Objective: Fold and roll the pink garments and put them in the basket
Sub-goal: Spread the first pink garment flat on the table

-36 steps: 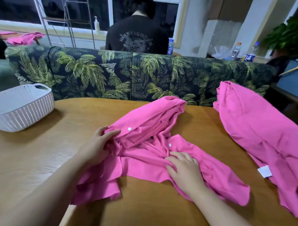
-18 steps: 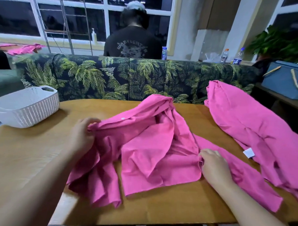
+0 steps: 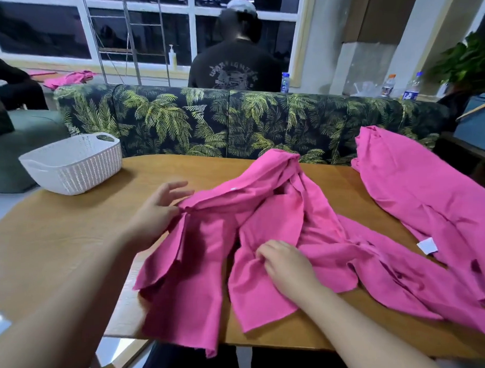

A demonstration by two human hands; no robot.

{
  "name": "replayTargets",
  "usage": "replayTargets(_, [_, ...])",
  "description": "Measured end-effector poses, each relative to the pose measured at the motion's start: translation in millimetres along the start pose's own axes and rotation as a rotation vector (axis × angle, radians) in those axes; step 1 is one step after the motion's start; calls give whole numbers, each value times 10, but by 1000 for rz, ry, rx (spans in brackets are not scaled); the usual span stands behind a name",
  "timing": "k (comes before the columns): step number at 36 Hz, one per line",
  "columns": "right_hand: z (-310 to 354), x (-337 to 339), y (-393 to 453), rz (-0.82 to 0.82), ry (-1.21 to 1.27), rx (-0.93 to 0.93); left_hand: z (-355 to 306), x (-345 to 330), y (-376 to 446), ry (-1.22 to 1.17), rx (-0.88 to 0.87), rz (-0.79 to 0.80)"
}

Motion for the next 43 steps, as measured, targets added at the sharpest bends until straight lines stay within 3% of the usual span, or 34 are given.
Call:
replayTargets(8, [-398, 255, -46, -109, -92, -120, 63, 152, -46, 169, -101, -15])
replayTargets(12, [-606, 461, -53, -277, -160, -218, 135, -98, -86, 510, -142, 242])
replayTargets(14, [-776, 503, -32, -196, -200, -345, 294, -228, -97, 760, -151, 360])
replayTargets(16, [-947, 456, -45, -12, -192, -465, 428, -277, -81, 883, -164, 373])
replayTargets(21, [-943, 116, -76, 285, -214, -407, 438, -275, 91, 879, -305, 208])
replayTargets(26, [-682, -9, 0, 253, -191, -222, 174, -15, 269, 955, -449, -303])
replayTargets(29, [-444, -31, 46, 235, -107, -65, 153, 15, 354, 1178, -292, -497])
replayTargets(31, [-382, 34, 105, 177, 22, -18, 174, -86, 394, 1225, -220, -477])
replayTargets(34, [-492, 228, 264, -77, 181, -64, 119, -307, 370, 1228, -310, -439])
replayTargets(37, [-781, 335, 482, -319, 146, -103, 424, -425, 550, 1175, -130, -249])
replayTargets(39, [-1021, 308, 668, -328, 144, -197, 597, -506, 694, 1113, -57, -132])
replayTargets(43, [-1372, 199, 1006, -260, 283, -448, 611, -637, 945, 968, 32, -79])
Point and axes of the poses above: each hand's wrist, its own y-axis towards the middle knuckle, its own x-axis out of the back of the hand, z = x × y, the point moved 6 cm from there along y, towards the middle knuckle, and after that the axes turned 7 degrees about -z, right-handed, at the moved point
